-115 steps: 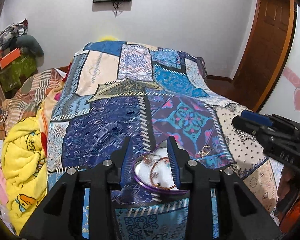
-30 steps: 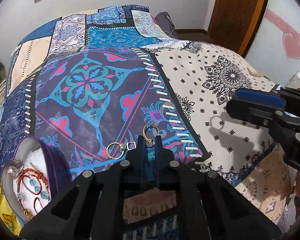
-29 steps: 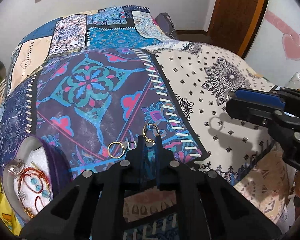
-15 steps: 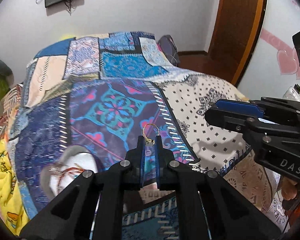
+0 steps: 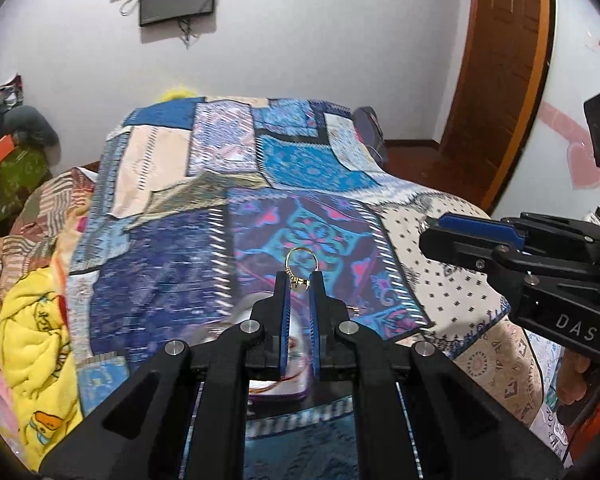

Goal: Organize jewelry
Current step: 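Carry the ring and the earring toward the heart tin with both tools, then open both tools over the heart tin to drop the ring and earring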

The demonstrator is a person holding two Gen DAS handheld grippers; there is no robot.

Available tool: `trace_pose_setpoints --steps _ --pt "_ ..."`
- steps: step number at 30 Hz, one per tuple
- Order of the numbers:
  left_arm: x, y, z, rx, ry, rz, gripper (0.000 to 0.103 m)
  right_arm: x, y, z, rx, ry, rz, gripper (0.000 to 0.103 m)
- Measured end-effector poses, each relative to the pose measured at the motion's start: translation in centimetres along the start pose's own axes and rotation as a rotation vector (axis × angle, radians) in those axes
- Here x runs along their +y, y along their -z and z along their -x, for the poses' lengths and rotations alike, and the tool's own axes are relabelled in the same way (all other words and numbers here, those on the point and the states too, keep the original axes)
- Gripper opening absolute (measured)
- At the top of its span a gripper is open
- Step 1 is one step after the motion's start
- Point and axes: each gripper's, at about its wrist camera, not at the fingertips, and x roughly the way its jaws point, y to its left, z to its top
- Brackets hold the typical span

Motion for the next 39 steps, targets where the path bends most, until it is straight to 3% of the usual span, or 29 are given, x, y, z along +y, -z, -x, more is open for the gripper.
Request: trace_pose_setpoints --steps 14,29,39 --pt "5.9 0.9 2.6 -0.026 -0.049 0.066 0.007 4.7 -1.0 -2.3 0.007 -0.085 0.038 0.020" --pt "6.4 3.9 -2.9 0.102 0.015 0.075 0.007 4.7 0.4 -8.5 0.142 -0.111 0.020 0.020" --pt "6.4 4.4 -4.2 0.123 0.020 0.070 0.007 4.3 1.2 -11.1 0.205 -0.142 -0.001 0.020"
